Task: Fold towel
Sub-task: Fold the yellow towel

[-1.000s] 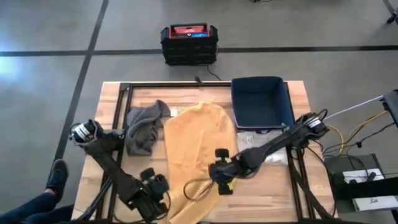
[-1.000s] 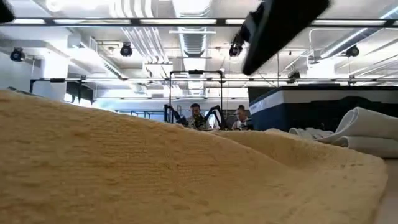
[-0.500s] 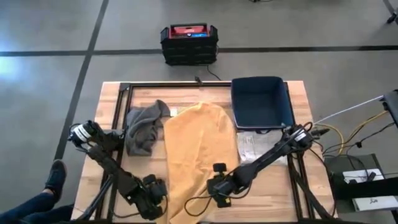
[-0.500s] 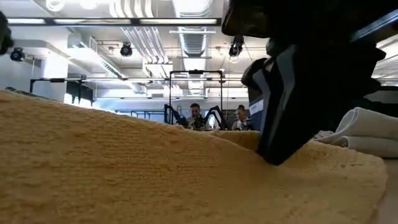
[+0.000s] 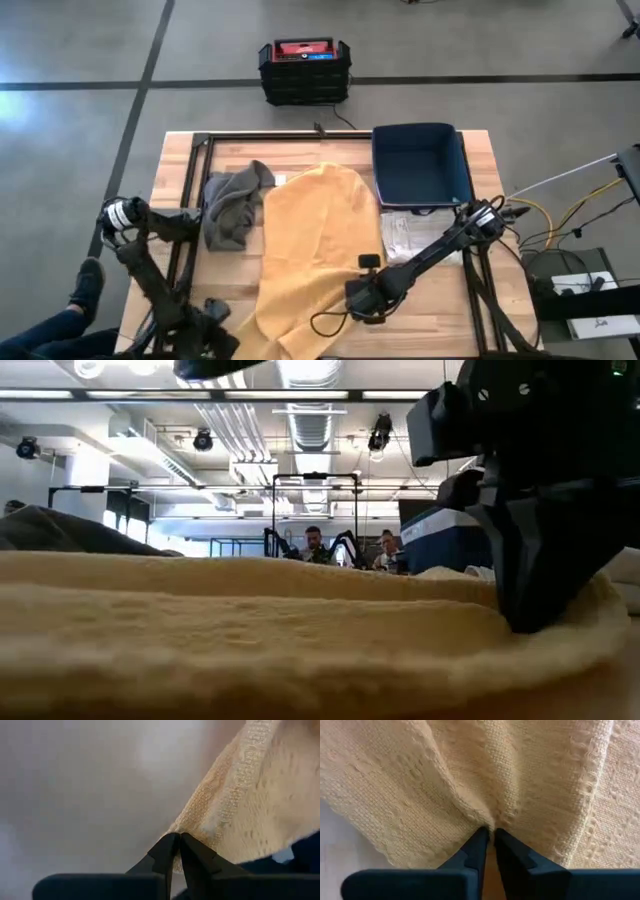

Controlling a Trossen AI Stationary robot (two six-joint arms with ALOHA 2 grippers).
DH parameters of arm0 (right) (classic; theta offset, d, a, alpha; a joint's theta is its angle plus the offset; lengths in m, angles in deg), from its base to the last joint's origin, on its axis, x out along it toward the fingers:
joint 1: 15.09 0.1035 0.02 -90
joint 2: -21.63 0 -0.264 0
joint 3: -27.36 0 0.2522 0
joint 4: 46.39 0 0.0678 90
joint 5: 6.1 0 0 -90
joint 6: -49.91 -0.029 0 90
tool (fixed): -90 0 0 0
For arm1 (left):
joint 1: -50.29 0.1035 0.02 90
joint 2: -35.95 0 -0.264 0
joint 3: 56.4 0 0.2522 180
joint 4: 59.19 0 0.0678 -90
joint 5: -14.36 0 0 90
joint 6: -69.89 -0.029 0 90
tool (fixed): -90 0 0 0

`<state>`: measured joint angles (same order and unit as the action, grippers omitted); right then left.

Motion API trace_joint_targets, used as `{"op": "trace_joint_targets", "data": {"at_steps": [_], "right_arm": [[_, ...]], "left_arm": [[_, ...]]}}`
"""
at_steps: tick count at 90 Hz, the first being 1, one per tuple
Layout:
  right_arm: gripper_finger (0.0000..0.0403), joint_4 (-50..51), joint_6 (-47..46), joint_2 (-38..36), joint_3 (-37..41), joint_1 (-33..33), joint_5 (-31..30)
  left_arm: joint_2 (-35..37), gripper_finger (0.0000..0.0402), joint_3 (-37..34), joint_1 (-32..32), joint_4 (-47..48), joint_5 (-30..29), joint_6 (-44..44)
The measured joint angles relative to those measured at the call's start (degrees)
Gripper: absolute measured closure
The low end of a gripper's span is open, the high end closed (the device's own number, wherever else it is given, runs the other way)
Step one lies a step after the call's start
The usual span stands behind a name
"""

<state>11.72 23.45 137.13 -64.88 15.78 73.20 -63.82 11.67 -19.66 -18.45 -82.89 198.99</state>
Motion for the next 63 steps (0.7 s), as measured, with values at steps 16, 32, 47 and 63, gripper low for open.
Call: {"op": "trace_joint_targets", "data": {"at_steps": [16,32,47,63], "right_arm": [[0.0370,-0.04,1.33,-1.56,-2.83,0.00,0.20],[0.0377,-0.74,4.75,-2.67,-5.50,0.00,-1.99],[0.0379,-6.51,6.61,-2.06,-5.53,-0.20,-2.91],[0.0380,-7.85,6.53,-0.40,-5.31,-0.13,-2.86]], "left_arm": [[0.43,0.0381,8.76,1.55,14.77,-7.03,-5.48],[-0.12,0.0381,19.27,4.94,26.57,-17.97,-22.38],[-0.60,0.0381,18.79,9.16,21.07,-21.00,-40.09],[-2.43,0.0381,13.39,11.63,19.09,-9.28,-42.10]]}}
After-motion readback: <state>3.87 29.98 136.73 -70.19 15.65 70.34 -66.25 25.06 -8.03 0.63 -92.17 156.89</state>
